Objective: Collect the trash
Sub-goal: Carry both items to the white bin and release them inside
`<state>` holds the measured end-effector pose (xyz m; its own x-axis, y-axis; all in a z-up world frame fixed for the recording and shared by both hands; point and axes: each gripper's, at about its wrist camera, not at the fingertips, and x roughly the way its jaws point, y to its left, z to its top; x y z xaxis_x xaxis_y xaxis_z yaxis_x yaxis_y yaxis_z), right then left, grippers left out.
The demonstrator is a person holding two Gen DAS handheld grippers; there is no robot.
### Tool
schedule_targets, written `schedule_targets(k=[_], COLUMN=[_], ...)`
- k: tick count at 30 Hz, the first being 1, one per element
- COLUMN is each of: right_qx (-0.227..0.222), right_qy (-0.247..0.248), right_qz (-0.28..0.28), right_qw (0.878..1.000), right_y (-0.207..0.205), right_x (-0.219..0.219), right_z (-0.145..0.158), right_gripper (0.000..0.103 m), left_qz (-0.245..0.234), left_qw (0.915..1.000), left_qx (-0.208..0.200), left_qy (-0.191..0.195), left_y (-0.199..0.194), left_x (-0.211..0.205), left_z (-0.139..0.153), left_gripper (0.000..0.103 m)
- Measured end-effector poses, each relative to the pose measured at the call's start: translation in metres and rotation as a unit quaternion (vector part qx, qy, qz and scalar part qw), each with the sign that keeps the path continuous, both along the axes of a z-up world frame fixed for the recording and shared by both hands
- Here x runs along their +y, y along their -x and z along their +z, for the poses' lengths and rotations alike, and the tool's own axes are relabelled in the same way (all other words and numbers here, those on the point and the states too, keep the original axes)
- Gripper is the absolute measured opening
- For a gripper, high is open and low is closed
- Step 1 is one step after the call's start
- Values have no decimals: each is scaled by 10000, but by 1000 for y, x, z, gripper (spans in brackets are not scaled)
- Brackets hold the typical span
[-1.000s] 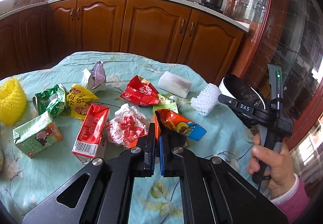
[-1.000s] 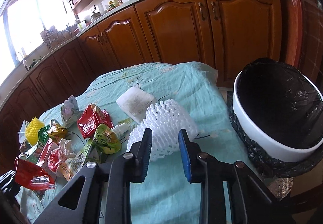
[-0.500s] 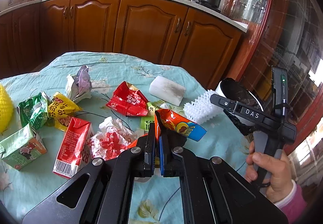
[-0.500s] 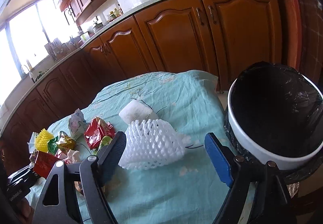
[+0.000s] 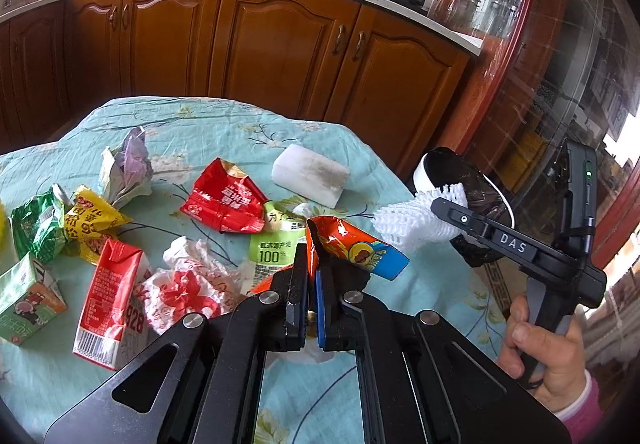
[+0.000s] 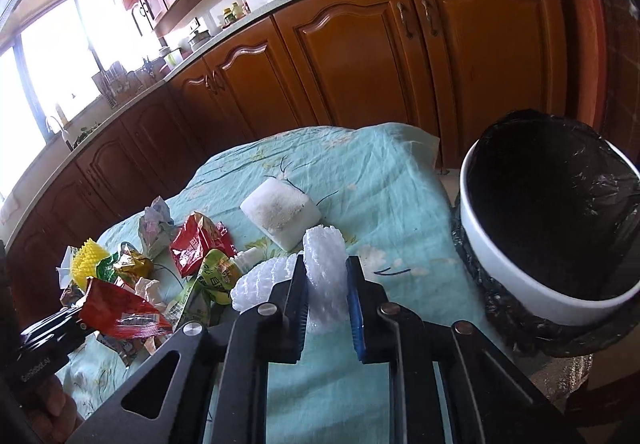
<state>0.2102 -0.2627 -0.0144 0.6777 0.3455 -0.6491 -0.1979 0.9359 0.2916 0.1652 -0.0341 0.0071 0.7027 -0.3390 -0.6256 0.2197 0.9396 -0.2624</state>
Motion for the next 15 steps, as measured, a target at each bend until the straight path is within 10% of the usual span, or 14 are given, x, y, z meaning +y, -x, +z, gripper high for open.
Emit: schedule_targets(k=[15], right_qx=[-319], right_qy=[43], right_qz=[-679], right_qw=[9972], right_y=[35], right_x=[-85], right_z=[33], right_gripper=[15], left_qz=[-867], left_qw=[9962], left_qx=[-93], left_qy=[-27], left_y=[-29], left_x=[-89], left_z=[21], left_gripper=[2])
